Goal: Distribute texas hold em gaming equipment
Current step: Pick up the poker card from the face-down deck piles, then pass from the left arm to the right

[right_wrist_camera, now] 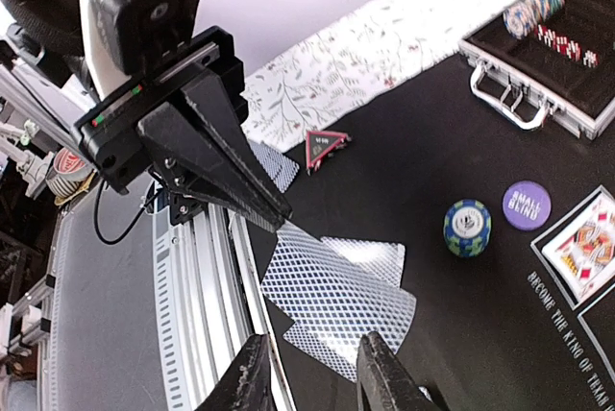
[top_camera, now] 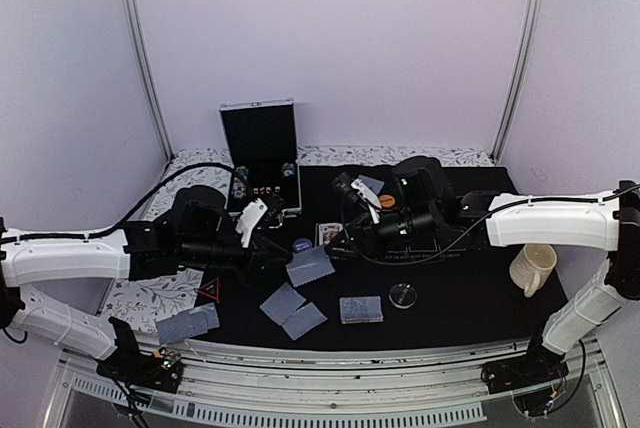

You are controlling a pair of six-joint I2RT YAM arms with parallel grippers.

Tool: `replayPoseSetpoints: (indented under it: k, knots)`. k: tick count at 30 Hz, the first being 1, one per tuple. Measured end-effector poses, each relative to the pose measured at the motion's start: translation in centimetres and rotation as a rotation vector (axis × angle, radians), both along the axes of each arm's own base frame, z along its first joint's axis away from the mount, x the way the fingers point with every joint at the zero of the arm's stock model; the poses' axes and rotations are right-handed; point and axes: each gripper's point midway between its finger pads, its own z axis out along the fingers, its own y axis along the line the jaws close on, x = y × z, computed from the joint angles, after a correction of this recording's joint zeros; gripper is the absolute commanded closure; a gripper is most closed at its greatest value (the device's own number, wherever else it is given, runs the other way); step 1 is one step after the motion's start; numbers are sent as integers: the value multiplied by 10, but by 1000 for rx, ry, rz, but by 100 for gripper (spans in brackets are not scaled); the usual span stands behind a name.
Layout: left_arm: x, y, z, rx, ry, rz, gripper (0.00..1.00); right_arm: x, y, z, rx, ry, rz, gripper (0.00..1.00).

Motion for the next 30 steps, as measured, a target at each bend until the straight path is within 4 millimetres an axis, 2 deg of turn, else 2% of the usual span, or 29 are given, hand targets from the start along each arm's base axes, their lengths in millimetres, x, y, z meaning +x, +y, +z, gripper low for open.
replayPoseSetpoints:
  k: [4, 8, 10, 15, 24, 25, 30]
  knots:
    - [0, 4, 26, -47, -55, 21, 100, 0, -3, 15, 29, -38, 4, 52]
    - [-3, 8, 51, -113, -107, 24, 100, 2, -6, 17, 40, -44, 0, 37]
    - [-7, 11, 64, -158, -136, 19, 100, 1, -9, 16, 45, -42, 2, 33]
    - [-15, 15, 84, -240, -184, 2, 100, -4, -8, 17, 70, -31, 34, 32]
    - [-17, 13, 86, -255, -187, -17, 100, -16, -1, 37, 163, -38, 125, 33]
    - [-18, 12, 87, -256, -186, -21, 100, -17, 0, 39, 170, -39, 131, 35]
    - [-24, 9, 88, -270, -181, -54, 100, -18, 5, 38, 188, -20, 154, 81]
